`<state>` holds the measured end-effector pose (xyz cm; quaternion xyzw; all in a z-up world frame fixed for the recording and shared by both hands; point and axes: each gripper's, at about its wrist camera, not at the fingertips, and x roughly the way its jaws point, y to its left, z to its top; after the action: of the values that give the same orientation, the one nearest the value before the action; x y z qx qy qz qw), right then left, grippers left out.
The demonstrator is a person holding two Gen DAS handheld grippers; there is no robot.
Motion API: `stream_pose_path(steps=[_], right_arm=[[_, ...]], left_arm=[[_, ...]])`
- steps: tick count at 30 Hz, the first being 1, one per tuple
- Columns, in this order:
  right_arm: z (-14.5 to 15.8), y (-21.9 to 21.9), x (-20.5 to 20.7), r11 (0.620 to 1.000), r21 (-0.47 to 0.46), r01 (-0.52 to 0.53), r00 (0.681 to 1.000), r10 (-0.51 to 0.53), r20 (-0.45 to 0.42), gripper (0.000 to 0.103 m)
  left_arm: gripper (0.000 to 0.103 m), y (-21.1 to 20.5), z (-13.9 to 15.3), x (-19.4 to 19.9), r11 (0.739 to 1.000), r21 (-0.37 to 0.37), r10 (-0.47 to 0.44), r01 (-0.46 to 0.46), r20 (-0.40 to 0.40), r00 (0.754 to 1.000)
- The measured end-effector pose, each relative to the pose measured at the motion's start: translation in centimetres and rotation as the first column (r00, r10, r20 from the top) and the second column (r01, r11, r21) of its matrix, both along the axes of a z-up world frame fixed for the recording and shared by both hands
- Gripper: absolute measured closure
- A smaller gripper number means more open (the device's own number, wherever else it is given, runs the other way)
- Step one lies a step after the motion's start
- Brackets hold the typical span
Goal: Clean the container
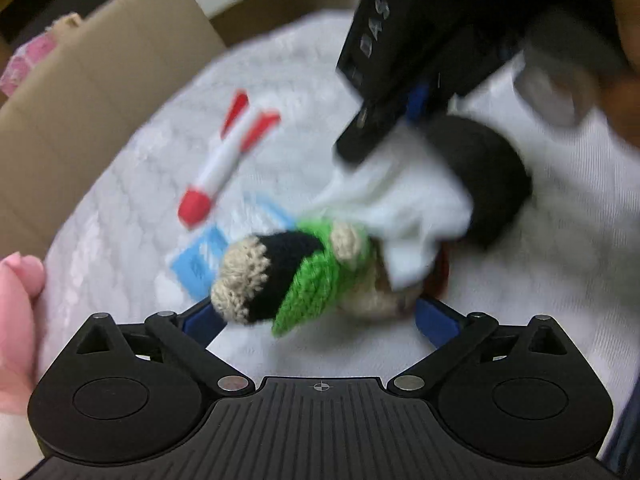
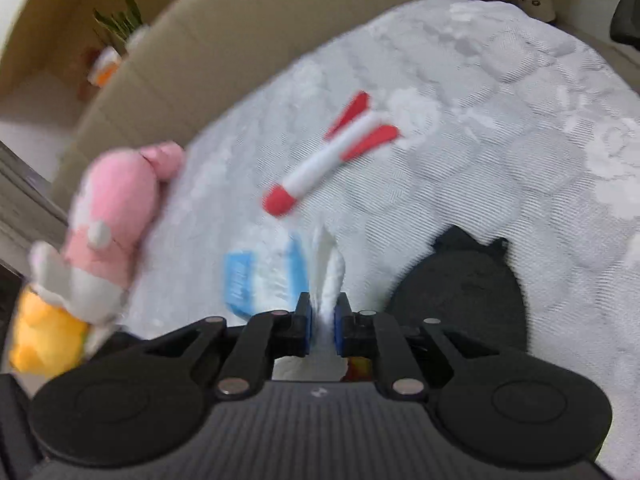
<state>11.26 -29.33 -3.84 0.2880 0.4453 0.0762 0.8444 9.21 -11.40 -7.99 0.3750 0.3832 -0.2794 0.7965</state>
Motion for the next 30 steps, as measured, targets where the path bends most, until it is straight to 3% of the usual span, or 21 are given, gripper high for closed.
stream_pose_path(steps=[3, 5, 7, 10, 12, 15, 16, 19, 20, 21, 22, 25, 28, 30], right_arm=[[-1.1, 0.7, 0.5, 0.996, 0.081, -0.048, 0.997, 0.052, -0.049, 0.09], [-1.8, 1.7, 0.6, 0.978, 0.183, -0.098, 0.992, 0.111, -0.063, 0.09], [-2.2, 2.7, 0.4, 0.953, 0.271, -0.134, 0.985, 0.159, -0.071, 0.09], [-2.1, 3.0, 0.1, 0.928, 0.348, -0.131, 0.986, 0.159, -0.054, 0.09], [-1.7, 2.6, 0.0, 0.919, 0.377, -0.112, 0.991, 0.133, -0.031, 0.09], [-0.9, 0.8, 0.0, 0.913, 0.403, -0.061, 0.998, 0.063, 0.009, 0.09], [-0.6, 0.3, -0.1, 0.923, 0.381, -0.045, 0.999, 0.04, 0.021, 0.09], [-0.3, -1.2, -0.3, 0.95, 0.311, 0.008, 0.999, -0.019, 0.032, 0.09], [-0.5, -1.6, -0.2, 0.953, 0.302, 0.025, 0.999, -0.034, 0.026, 0.09], [-0.7, -1.8, -0.1, 0.953, 0.3, 0.038, 0.999, -0.045, 0.016, 0.09], [-0.9, -1.8, 0.0, 0.954, 0.298, 0.045, 0.999, -0.05, 0.009, 0.09], [-0.9, -1.5, 0.1, 0.944, 0.331, 0.006, 0.999, -0.02, 0.038, 0.09], [-0.4, -0.8, -0.1, 0.915, 0.396, -0.078, 0.994, 0.041, 0.101, 0.09], [-0.3, 0.2, -0.2, 0.912, 0.385, -0.142, 0.988, 0.105, 0.116, 0.09]], left_arm=[[0.001, 2.5, -1.2, 0.0, 0.993, 0.078, 0.099, -0.093, -0.09, 0.991], [0.001, 4.3, -0.5, 0.1, 0.986, 0.06, 0.159, -0.153, -0.127, 0.979], [0.001, 5.4, 1.4, -0.2, 0.985, 0.006, 0.172, -0.172, -0.106, 0.98], [0.001, 5.1, 4.7, -0.5, 0.99, -0.12, 0.072, -0.078, -0.055, 0.996], [0.0, 3.6, 5.0, -1.2, 0.988, -0.153, -0.011, 0.007, -0.026, 1.0], [0.0, 0.2, 3.4, -2.3, 0.991, -0.054, -0.123, 0.123, 0.011, 0.992], [0.0, -0.3, 3.6, -4.2, 0.988, -0.012, -0.154, 0.154, 0.027, 0.988], [0.0, -1.5, 0.6, -4.9, 0.975, 0.103, -0.207, 0.198, 0.084, 0.975], [0.0, -1.5, 0.1, -4.9, 0.975, 0.106, -0.206, 0.195, 0.106, 0.973], [0.003, -1.2, 0.1, -4.9, 0.98, 0.083, -0.191, 0.181, 0.119, 0.974], [0.026, -0.8, 0.4, -4.8, 0.986, 0.052, -0.166, 0.161, 0.112, 0.98], [0.027, 0.6, 2.6, -3.4, 0.998, -0.062, -0.024, 0.028, 0.066, 0.998], [0.027, 1.8, 3.6, -2.2, 0.985, -0.158, 0.08, -0.077, 0.015, 0.997], [0.027, 2.5, 4.2, -1.7, 0.974, -0.195, 0.117, -0.116, -0.01, 0.993]])
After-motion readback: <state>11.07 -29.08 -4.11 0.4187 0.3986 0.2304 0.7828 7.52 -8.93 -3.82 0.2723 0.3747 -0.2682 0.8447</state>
